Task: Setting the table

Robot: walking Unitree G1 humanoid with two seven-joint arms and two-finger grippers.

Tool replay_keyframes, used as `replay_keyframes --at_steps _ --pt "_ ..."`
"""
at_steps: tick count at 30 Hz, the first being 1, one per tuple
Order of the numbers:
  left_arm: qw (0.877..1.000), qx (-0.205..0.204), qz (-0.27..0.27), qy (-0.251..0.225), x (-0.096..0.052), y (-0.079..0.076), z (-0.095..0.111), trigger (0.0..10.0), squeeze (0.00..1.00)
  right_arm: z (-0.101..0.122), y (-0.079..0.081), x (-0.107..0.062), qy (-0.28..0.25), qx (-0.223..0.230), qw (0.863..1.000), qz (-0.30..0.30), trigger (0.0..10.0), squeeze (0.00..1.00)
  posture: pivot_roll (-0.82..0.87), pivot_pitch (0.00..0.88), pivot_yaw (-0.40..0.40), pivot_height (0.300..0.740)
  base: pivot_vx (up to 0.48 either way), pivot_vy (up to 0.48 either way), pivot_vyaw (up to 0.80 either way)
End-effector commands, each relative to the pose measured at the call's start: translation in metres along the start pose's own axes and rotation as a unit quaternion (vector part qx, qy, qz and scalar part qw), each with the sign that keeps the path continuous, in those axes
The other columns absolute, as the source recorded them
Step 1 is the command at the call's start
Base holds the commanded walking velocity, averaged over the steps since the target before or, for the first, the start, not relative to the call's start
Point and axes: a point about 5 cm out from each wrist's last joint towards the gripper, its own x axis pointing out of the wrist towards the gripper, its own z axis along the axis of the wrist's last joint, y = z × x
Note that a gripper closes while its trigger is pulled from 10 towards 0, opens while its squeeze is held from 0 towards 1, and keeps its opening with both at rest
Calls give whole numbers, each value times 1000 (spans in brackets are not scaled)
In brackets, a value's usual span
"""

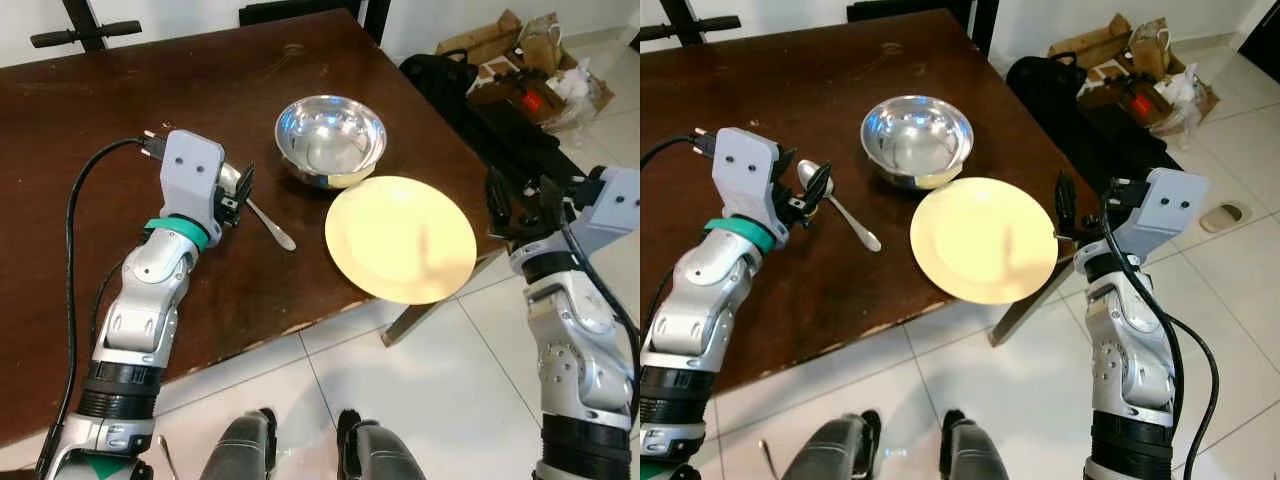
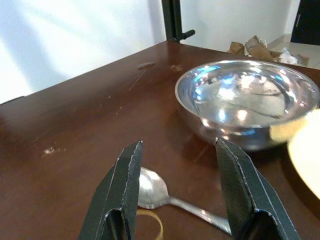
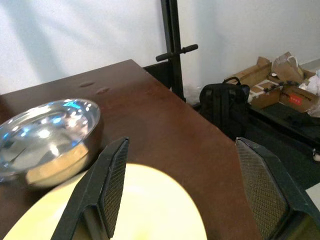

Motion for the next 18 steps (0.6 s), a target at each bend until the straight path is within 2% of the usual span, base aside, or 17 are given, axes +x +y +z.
replay_keyframes --at_steps 1,18 --pt "1000 -4 -2 14 -3 -1 -6 10000 0 -6 -4 -2 15 0 1000 -7 10000 0 106 74 1 740 -480 0 0" --pt "1000 -1 -3 12 -1 1 -5 10000 0 -7 -3 -1 14 0 1000 -8 10000 0 111 68 10 740 -348 0 0"
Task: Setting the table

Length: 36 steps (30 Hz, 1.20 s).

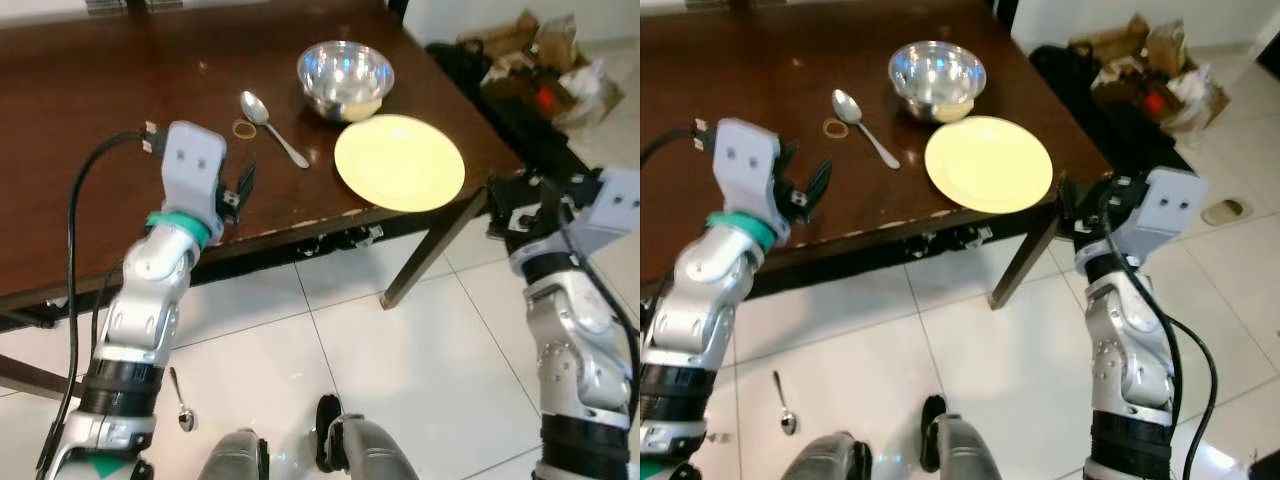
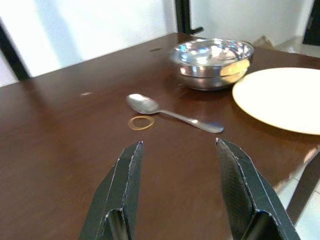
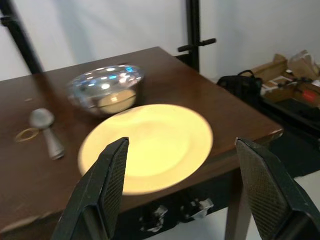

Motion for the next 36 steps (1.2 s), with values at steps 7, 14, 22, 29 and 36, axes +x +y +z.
replay_keyframes --at_steps 7,14,22,29,36 --pt "1000 -2 -5 5 -1 -2 -3 10000 0 -1 -3 -1 2 -3 1000 -7 10000 0 112 66 11 740 -337 0 0" --pt "1000 -1 -7 5 0 -2 -3 10000 0 -1 -3 0 1 -2 1000 -7 10000 0 112 61 14 740 -302 0 243" --pt "1000 1 -7 6 0 -2 -3 10000 0 -1 -4 0 0 4 1000 -8 10000 0 112 58 15 740 -73 0 0" --pt "1000 -2 -7 7 1 -3 -3 10000 0 -1 -4 1 -1 3 1000 -8 10000 0 112 55 14 740 0 0 0" --pt "1000 -5 -6 8 2 -3 -3 10000 0 -1 -5 1 -1 3 1000 -8 10000 0 111 53 15 740 0 0 0"
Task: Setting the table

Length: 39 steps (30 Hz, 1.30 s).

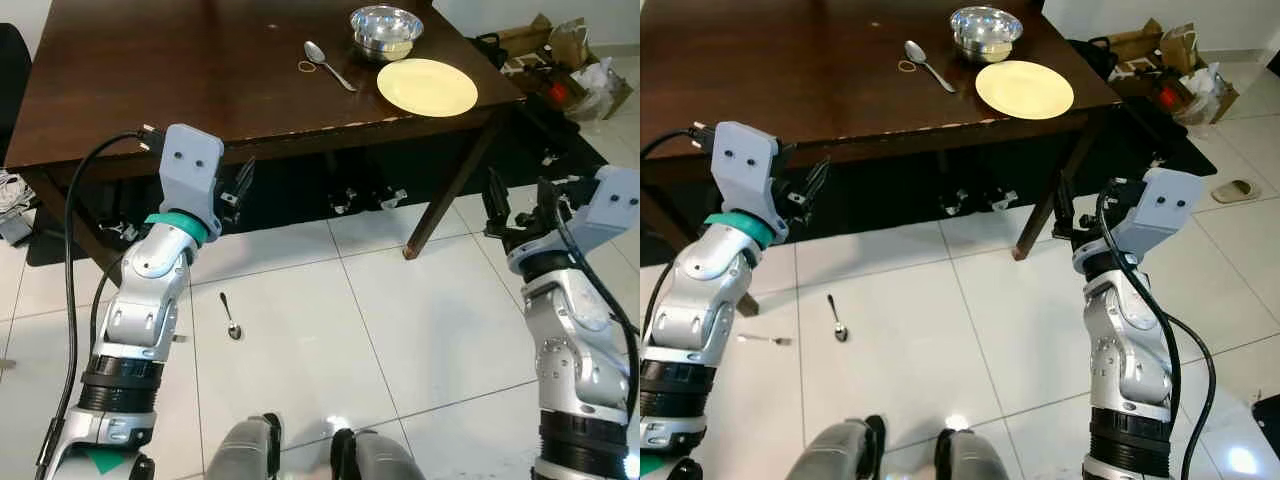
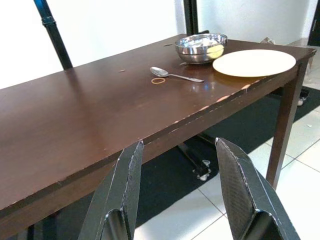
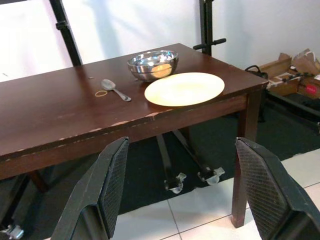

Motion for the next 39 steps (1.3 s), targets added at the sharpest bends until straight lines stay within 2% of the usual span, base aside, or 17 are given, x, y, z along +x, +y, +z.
replay_keyframes --at_steps 1,6,39 --pt "1000 -4 -2 13 -1 -1 -6 10000 0 -1 -3 -1 1 2 1000 -5 10000 0 111 53 15 740 0 0 0" --pt "1000 -4 1 17 0 0 -6 10000 0 -1 -3 0 1 1 1000 -5 10000 0 112 54 16 740 0 0 0" --pt "1000 -1 -1 21 -1 0 -7 10000 0 0 -4 -2 1 -6 1000 -4 10000 0 108 67 20 740 0 0 787"
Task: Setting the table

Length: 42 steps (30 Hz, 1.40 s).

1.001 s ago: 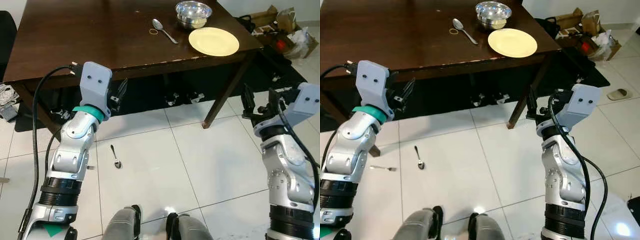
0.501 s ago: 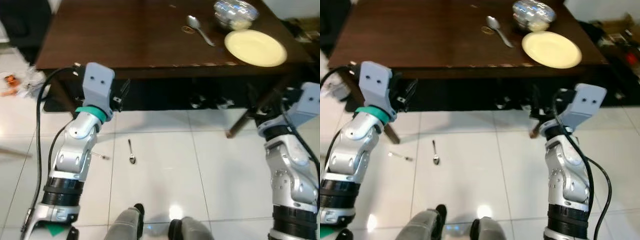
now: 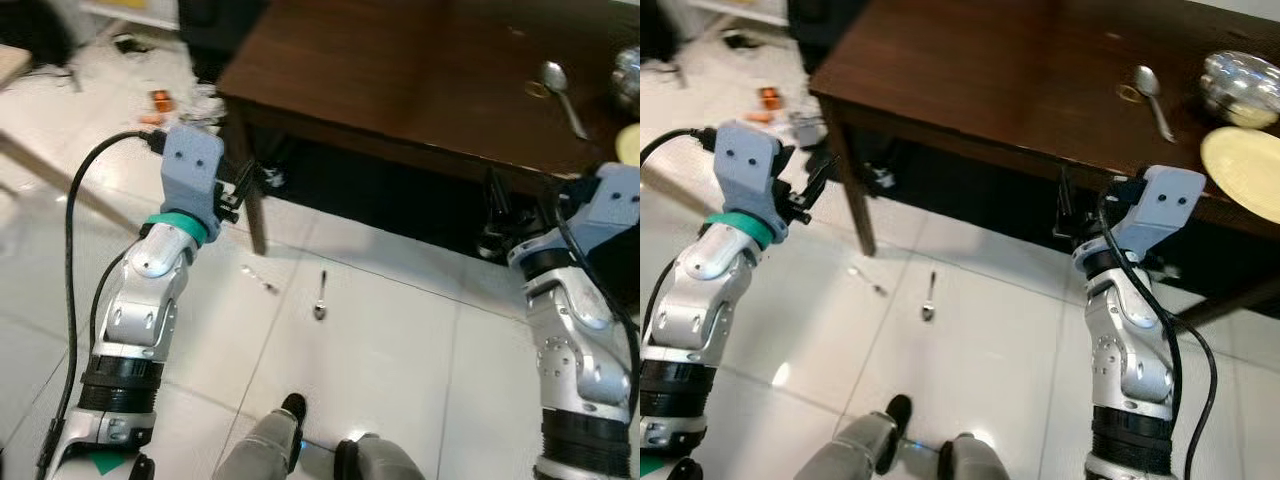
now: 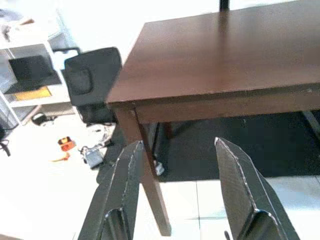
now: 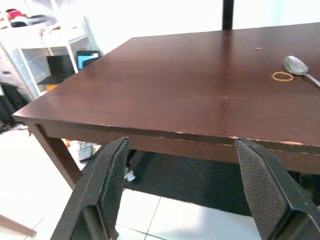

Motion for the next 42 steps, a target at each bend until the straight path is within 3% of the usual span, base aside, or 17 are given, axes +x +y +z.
replay_keyframes --at_steps 1,42 --pt "1000 1 -1 13 -2 1 -5 10000 0 -2 -1 -2 5 0 1000 -4 10000 0 107 68 20 740 0 0 788" --pt "1000 -1 6 17 -3 0 -7 10000 0 -2 -1 0 8 -2 1000 4 10000 0 113 67 6 740 0 0 788"
